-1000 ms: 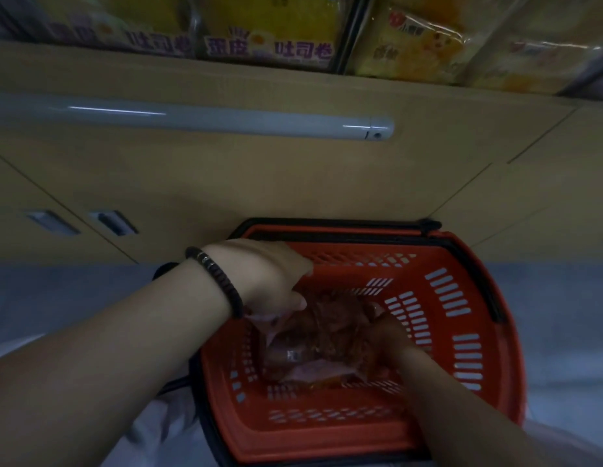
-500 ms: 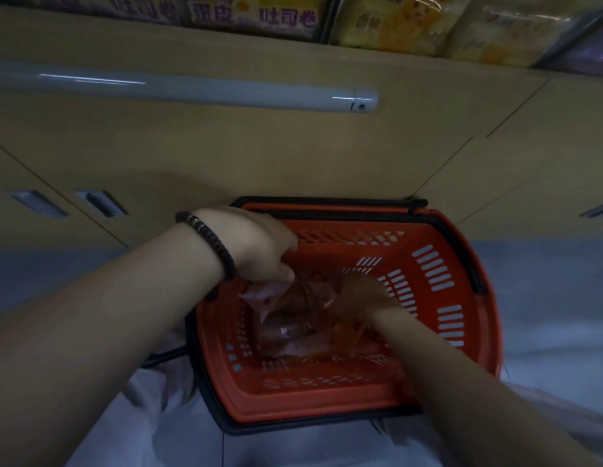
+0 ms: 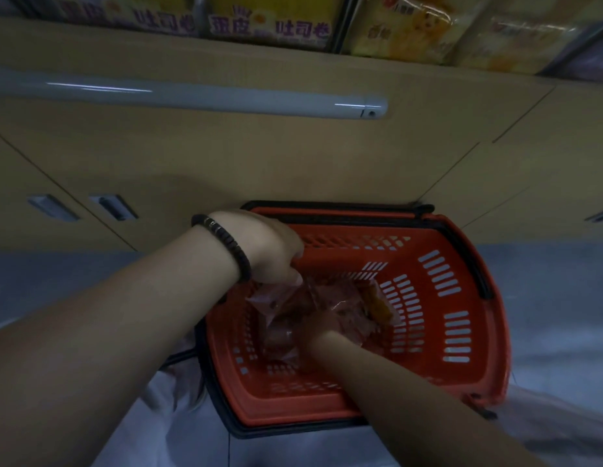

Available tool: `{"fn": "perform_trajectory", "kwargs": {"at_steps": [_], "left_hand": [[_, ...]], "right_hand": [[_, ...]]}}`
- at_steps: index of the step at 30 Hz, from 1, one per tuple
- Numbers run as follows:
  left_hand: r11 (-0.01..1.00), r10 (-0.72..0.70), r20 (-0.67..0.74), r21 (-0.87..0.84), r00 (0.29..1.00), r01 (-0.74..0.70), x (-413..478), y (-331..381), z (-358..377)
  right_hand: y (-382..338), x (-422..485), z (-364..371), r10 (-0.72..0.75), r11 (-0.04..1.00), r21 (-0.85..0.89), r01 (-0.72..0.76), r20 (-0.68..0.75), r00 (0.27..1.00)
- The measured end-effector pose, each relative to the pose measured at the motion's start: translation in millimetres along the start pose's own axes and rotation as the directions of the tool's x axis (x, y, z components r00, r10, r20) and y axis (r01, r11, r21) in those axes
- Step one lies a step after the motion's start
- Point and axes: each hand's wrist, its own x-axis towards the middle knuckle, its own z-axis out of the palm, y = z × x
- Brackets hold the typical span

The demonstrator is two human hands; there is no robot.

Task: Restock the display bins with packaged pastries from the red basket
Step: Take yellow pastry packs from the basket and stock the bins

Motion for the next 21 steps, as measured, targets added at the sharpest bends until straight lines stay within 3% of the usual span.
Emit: {"fn": "perform_trajectory", "kwargs": {"at_steps": [9,13,16,18,21], "left_hand": [[0.999,0.023,0.048,0.031,0.999,-0.025,1.2,-8.9,1.3],[0.999,0.042,0.036,0.006,0.998,-0.042,2.7,-13.7,3.0],[0.991,0.105,0.039,-0.092,0.994,-0.101,1.0,-11.1,6.0],[0.963,0.153,-0.050,-0.217,0.987,-0.160,-1.6,-4.4,7.5],[0.884,0.184,-0.301,-0.365,0.936,-0.291,-5.1,6.2,7.6]], "right_hand": [[39.4,-21.6,-40.9,-0.049,0.996,0.068,0.056,-0.102,0.994],[96.6,-78.6,-104.6,-0.139,0.945,0.298,0.138,-0.020,0.990],[132.6,-126.3,-147.0,-0.076,0.905,0.405,0.127,-0.140,0.987],[148.7,-159.2,-166.9,-0.033,0.863,0.484,0.143,-0.230,0.973],[168.9,-198.9,-178.9,-0.030,0.807,0.545,0.226,-0.345,0.938]]}}
